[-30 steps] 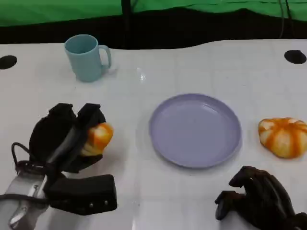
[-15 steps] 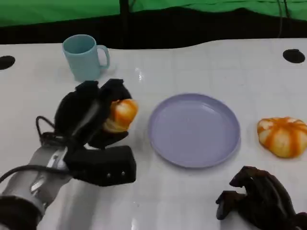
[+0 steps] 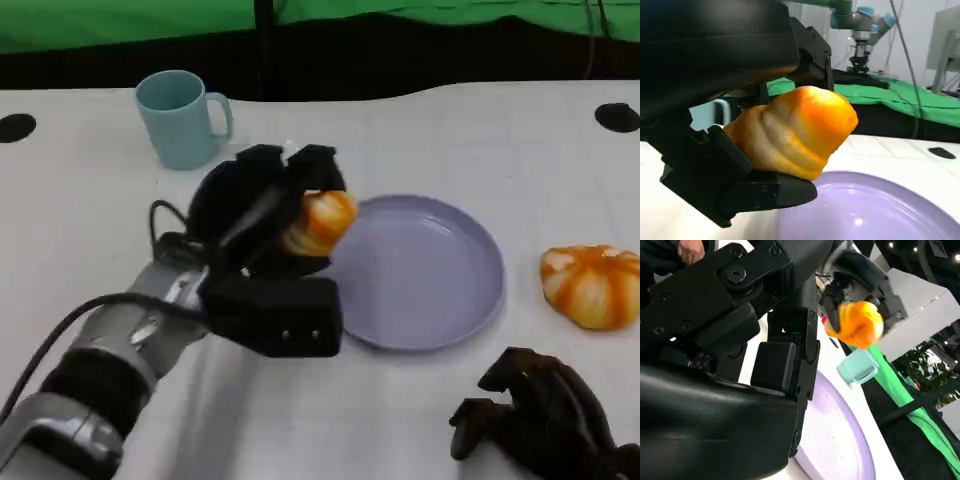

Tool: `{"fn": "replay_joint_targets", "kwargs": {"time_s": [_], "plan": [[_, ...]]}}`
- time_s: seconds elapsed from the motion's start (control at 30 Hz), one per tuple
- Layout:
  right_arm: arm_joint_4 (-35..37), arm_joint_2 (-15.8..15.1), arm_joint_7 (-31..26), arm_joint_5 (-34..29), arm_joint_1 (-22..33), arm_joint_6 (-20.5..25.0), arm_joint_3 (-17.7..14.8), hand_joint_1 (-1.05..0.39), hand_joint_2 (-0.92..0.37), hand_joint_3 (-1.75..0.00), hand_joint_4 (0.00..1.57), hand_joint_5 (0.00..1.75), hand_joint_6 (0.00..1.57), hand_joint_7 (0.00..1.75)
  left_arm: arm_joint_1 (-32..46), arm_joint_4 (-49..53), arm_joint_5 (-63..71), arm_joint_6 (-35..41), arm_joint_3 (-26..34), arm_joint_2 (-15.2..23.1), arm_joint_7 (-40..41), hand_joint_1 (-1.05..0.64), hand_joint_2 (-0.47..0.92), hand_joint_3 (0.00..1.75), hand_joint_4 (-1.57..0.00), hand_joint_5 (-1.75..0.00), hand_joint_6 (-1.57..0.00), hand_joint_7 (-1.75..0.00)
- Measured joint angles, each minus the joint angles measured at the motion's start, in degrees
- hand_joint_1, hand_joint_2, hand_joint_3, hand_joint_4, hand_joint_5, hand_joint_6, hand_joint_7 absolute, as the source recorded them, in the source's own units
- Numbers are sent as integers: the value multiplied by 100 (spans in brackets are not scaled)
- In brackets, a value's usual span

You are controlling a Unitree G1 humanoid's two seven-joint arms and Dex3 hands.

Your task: Grasp the bread from the table and place it into the plate.

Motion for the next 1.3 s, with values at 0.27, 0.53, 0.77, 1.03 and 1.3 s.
{"fn": "replay_joint_targets", "kwargs": {"time_s": [0.27,0.53,0.77,1.03,1.3], "plan": [[1,-1,32,-16,8,-35,4,-104,-72,0,157,72,157,35,-461,585,10,-217,-189,-487,-53,-28,55,117,-95,-175,-75,-168],[-1,4,58,-14,16,-35,10,-104,-72,0,157,73,157,37,-830,1230,67,-200,-416,-922,-4,-26,52,117,-98,-175,-71,-174],[-18,30,57,-26,42,-69,31,-104,-73,0,157,72,157,37,-1140,1599,59,-172,-479,-1190,-24,-25,60,99,-90,-175,-71,-147],[-114,53,55,-77,93,-115,71,-104,-74,-1,157,73,157,36,-1220,1758,19,-62,-537,-1193,-786,-47,91,32,-44,-109,-47,-38],[-216,57,33,-101,167,-145,102,-103,-74,-1,157,74,157,37,-1298,1707,37,262,-695,-1110,-1729,-94,92,49,-6,-37,-16,-3]]}}
